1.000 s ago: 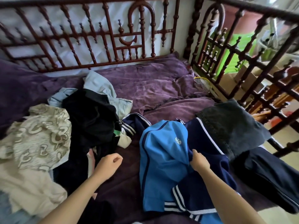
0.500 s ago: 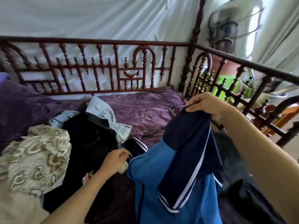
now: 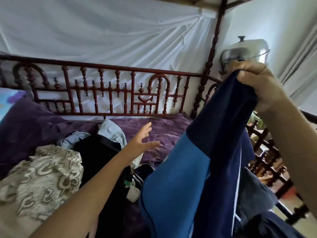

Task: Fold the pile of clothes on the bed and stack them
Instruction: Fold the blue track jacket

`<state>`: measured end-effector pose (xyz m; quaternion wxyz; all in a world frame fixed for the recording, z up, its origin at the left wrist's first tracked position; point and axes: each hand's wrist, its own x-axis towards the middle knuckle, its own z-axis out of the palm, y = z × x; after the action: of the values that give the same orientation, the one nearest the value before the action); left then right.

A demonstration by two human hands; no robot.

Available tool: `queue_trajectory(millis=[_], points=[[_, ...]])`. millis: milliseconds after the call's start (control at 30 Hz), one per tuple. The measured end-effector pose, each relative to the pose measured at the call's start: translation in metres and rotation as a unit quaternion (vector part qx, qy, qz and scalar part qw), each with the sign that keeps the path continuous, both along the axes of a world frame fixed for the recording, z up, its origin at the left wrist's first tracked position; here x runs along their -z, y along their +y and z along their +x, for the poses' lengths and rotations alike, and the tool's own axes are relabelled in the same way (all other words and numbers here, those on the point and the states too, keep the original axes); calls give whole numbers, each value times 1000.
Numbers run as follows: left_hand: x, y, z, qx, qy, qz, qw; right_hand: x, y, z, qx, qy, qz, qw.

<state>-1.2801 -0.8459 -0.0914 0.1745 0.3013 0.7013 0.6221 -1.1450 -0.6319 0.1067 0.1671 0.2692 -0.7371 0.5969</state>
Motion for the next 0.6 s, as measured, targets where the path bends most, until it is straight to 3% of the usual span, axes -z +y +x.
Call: queue_trajectory(millis=[133, 267, 433, 600], points=[[-23, 11, 12, 173, 16, 0, 985, 11, 3, -4, -7, -60, 5, 998], [-34, 36, 31, 232, 29, -24, 972, 40, 2, -1, 36, -106, 3, 994], [-6, 36, 29, 209, 44, -69, 974, 70, 19, 11, 76, -146, -36, 986], [41, 15, 18, 143, 60, -172, 973, 118, 46, 21, 125, -217, -109, 962]])
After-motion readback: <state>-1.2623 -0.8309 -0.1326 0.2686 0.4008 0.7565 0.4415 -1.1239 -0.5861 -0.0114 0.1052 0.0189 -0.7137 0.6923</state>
